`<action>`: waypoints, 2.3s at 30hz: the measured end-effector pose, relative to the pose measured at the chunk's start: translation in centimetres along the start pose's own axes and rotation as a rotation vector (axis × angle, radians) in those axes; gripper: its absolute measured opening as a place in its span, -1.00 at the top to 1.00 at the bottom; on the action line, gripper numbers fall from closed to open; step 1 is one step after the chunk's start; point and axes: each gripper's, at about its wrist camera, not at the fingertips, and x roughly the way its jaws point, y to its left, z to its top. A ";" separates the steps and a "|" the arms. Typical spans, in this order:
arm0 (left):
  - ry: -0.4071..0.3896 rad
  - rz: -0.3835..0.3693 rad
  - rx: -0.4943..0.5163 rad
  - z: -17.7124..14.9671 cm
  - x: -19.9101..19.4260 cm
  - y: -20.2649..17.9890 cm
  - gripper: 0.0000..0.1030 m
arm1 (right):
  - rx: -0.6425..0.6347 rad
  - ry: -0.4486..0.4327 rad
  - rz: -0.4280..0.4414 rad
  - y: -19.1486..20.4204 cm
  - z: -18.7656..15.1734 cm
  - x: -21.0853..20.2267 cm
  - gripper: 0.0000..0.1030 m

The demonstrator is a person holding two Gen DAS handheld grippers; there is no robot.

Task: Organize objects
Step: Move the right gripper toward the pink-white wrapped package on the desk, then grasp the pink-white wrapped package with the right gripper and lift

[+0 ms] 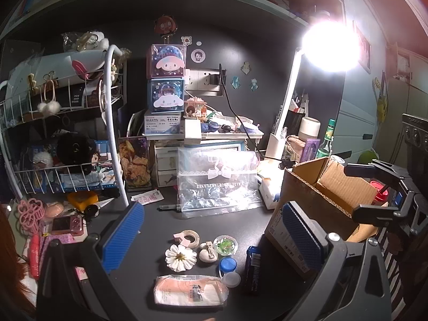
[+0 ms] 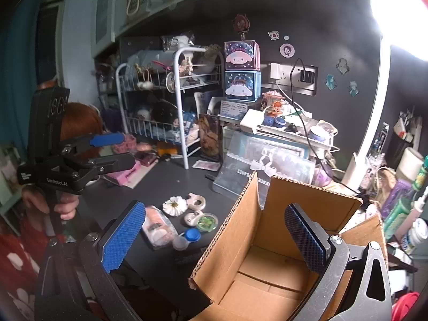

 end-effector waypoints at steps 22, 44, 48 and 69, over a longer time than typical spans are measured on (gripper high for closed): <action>0.122 0.090 -0.094 -7.3 2.7 11.3 -0.99 | -0.343 0.287 0.217 13.8 -3.4 14.6 -0.67; 0.236 -0.031 -0.143 -10.4 5.9 12.7 -0.99 | -0.261 0.452 0.230 10.6 -6.9 22.1 -0.01; 0.249 -0.042 -0.131 -10.5 5.9 12.2 -0.99 | -0.262 0.446 0.237 10.8 -7.0 22.0 0.15; 0.156 -0.310 -0.114 -3.0 -0.4 6.0 0.12 | -0.286 0.114 0.221 12.9 -0.3 10.6 0.29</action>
